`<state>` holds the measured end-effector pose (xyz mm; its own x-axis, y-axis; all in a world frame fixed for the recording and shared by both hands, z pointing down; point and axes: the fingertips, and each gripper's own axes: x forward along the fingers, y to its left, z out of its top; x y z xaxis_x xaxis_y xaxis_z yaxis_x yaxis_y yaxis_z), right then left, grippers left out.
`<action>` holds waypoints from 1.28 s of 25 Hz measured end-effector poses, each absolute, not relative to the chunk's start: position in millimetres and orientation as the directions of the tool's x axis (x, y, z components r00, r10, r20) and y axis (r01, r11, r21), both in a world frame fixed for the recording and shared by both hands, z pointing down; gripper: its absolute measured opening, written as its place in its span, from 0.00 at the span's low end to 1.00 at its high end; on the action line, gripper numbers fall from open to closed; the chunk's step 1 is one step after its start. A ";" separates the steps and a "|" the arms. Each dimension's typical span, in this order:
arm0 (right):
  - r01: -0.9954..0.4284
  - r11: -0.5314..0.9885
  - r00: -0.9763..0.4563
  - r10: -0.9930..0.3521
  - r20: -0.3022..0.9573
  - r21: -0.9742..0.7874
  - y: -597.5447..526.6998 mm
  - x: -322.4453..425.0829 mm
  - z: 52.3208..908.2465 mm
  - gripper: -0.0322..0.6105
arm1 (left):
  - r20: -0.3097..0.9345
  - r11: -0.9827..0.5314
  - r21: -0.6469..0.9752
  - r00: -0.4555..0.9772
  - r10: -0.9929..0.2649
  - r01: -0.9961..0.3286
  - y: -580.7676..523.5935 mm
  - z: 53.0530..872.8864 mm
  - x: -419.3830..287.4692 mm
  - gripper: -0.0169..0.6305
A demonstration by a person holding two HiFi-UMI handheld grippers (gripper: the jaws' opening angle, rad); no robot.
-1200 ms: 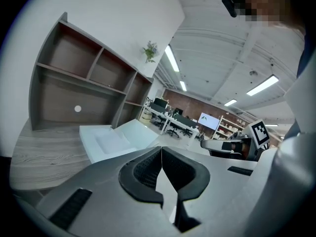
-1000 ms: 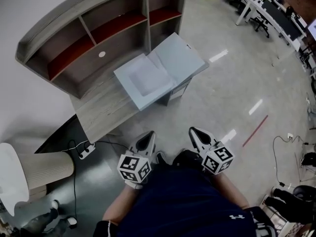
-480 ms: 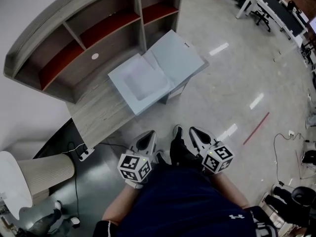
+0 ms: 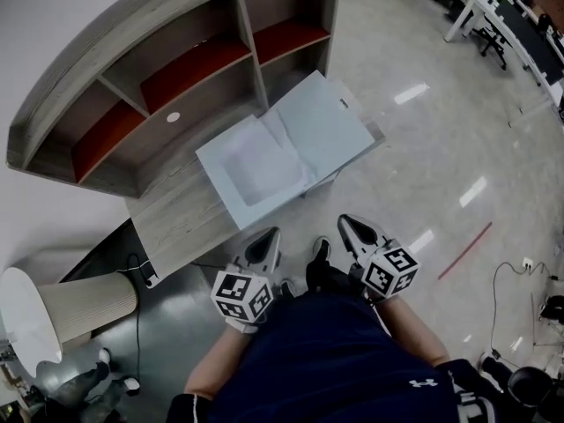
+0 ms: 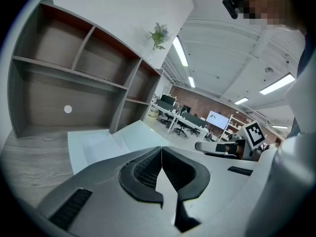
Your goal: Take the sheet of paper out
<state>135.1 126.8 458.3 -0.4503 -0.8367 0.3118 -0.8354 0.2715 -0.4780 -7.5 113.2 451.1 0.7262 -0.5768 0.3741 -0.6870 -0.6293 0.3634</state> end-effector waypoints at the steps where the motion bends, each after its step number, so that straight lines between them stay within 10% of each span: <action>1: -0.832 0.274 -0.455 -0.834 0.312 -0.482 120.4 140.4 459.0 0.07 | 0.374 -0.627 0.362 0.723 -0.581 -0.690 108.4 450.2 -2.4 0.05; 32: -0.845 0.279 -0.504 -0.699 0.507 -0.456 -52.0 131.7 548.8 0.07 | 0.415 -0.474 0.395 0.613 -0.672 -0.787 -33.9 472.1 -43.1 0.05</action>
<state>131.7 -52.0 548.8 -0.5045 -0.6990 0.5068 -0.8449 0.2789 -0.4564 -43.1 -33.9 472.1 0.6130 -0.6722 0.4153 -0.7871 -0.4739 0.3948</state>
